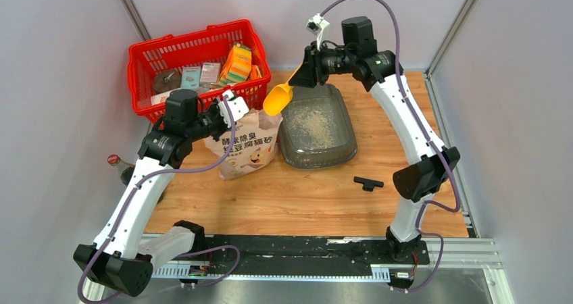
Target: Fill the litter box with clean litter
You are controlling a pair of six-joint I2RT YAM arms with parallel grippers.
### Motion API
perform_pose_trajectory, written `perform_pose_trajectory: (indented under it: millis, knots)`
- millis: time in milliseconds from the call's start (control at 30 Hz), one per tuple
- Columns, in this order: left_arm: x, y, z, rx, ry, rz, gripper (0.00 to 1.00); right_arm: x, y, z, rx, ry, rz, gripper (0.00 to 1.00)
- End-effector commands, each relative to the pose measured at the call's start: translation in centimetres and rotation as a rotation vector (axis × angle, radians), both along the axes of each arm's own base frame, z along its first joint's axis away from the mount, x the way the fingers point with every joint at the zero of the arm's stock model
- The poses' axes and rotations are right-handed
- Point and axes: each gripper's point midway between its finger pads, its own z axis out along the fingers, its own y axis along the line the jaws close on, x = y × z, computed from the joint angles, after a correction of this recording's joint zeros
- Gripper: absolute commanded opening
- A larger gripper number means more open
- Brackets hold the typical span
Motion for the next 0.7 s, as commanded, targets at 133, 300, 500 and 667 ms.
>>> perform_pose_trajectory:
  millis: [133,300,500,667]
  knots:
    - [-0.3,-1.3,4.4,-0.109,-0.127,-0.041,0.0,-1.5,3.9,-1.4,-0.044,-0.03,0.112,0.0]
    - [-0.6,-1.3,4.6,-0.126,-0.123,-0.038,0.0,-0.9,4.7,-4.8,-0.155,-0.013,0.065,0.0]
    - [-1.0,-1.7,6.3,-0.223,-0.096,-0.009,0.0,0.9,6.1,-8.3,-0.271,-0.011,-0.056,0.0]
    - [-0.8,-2.3,7.6,-0.328,-0.071,0.012,0.0,1.9,7.2,-11.2,-0.332,0.044,-0.196,0.0]
